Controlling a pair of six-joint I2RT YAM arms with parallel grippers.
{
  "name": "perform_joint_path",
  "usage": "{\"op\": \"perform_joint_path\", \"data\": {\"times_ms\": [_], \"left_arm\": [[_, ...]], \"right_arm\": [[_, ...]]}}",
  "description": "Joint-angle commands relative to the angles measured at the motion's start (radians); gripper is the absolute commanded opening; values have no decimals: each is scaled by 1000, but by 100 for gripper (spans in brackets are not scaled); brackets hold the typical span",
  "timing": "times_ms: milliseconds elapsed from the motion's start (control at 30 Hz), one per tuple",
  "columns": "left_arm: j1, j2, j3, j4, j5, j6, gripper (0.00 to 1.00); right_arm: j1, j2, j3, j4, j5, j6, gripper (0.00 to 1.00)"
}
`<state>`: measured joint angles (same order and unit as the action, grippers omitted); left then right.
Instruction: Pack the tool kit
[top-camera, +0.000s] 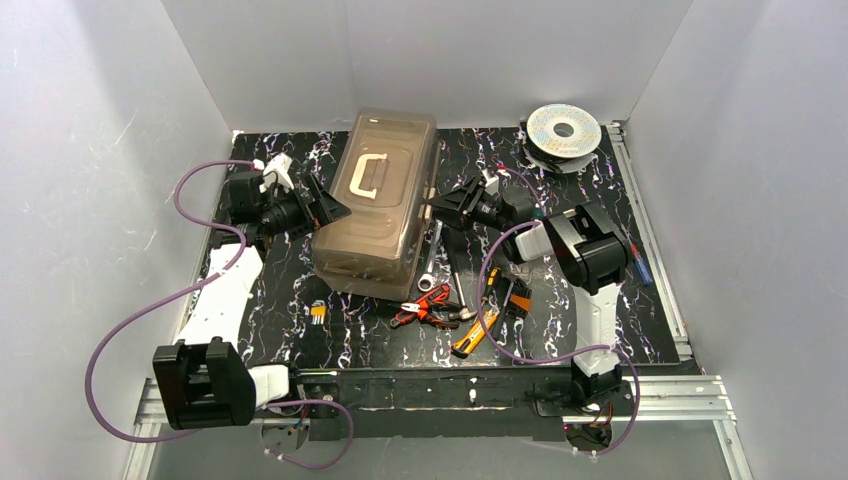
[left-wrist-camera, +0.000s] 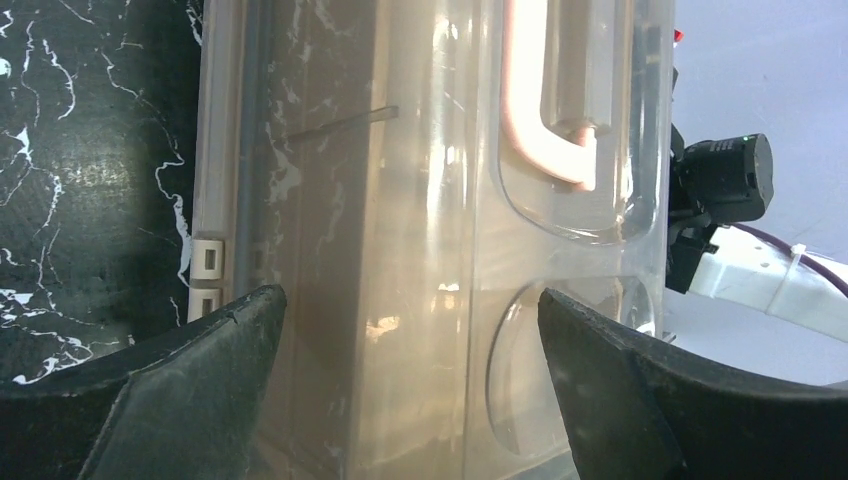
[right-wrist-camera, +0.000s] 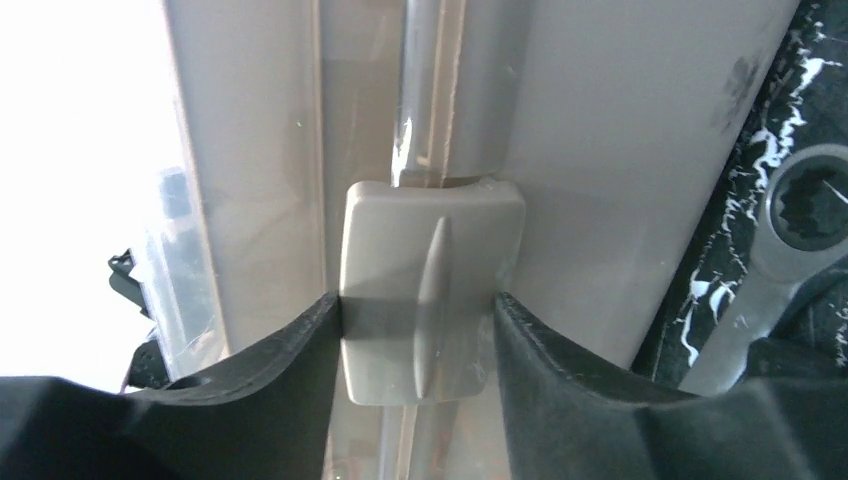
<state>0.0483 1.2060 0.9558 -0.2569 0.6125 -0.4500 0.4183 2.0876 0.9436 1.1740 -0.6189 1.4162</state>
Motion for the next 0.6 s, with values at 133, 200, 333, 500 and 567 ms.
{"op": "perform_joint_path", "data": {"times_ms": [133, 200, 333, 500, 567], "left_arm": [[-4, 26, -16, 12, 75, 9, 98], [-5, 27, -16, 9, 78, 9, 98], [-5, 18, -14, 3, 73, 15, 98], [-5, 15, -14, -8, 64, 22, 98], [-5, 19, -14, -10, 66, 20, 98]], "right_arm": [[25, -6, 56, 138, -27, 73, 41], [21, -32, 37, 56, -14, 49, 35], [9, -74, 15, -98, 8, -28, 43], [13, -102, 20, -138, 4, -81, 77], [13, -85, 32, -75, -13, -42, 81]]}}
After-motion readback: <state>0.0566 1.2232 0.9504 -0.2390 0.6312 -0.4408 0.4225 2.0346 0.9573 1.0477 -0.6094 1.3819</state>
